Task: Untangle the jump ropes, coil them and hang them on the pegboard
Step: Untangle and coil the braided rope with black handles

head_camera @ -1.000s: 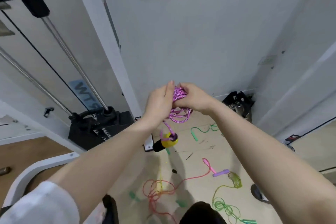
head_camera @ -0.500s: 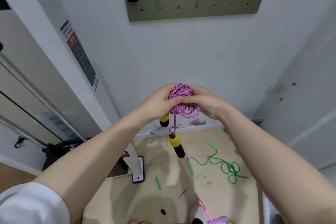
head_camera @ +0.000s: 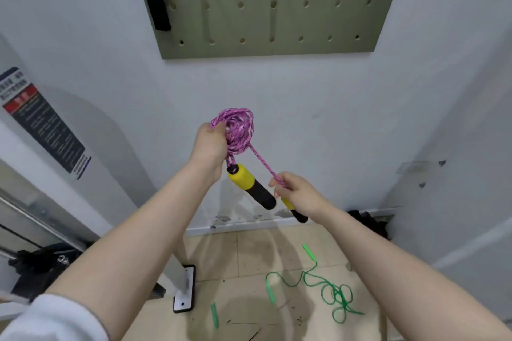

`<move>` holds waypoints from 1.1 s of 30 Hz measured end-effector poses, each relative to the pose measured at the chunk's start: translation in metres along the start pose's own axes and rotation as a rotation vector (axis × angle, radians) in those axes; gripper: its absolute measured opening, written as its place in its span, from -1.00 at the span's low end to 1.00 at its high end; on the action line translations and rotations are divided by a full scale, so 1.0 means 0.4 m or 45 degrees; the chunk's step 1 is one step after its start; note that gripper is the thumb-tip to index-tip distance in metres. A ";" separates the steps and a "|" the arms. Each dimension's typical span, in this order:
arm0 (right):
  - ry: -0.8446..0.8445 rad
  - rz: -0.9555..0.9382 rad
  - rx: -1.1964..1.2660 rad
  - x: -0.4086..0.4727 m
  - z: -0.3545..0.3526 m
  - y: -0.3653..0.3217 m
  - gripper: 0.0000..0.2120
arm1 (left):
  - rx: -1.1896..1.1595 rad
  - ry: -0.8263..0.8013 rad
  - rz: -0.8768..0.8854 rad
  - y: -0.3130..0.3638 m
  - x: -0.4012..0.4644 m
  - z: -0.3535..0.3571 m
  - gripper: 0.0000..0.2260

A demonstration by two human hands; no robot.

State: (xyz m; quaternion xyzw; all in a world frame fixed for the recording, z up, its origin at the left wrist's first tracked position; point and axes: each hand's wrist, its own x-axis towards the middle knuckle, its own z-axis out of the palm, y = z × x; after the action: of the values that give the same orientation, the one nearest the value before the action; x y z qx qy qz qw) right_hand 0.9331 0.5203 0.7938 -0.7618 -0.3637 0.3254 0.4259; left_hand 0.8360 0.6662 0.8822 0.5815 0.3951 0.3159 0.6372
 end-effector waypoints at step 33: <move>0.172 -0.643 -0.318 0.094 -0.215 -0.352 -0.36 | -0.072 -0.943 0.400 0.135 0.037 0.047 -0.56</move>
State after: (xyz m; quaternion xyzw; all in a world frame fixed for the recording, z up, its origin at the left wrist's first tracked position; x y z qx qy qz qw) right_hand 0.9829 0.5688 0.9481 -0.7137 -0.5499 0.1104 0.4196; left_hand 0.8628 0.6765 0.9337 0.6914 0.0363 0.1893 0.6963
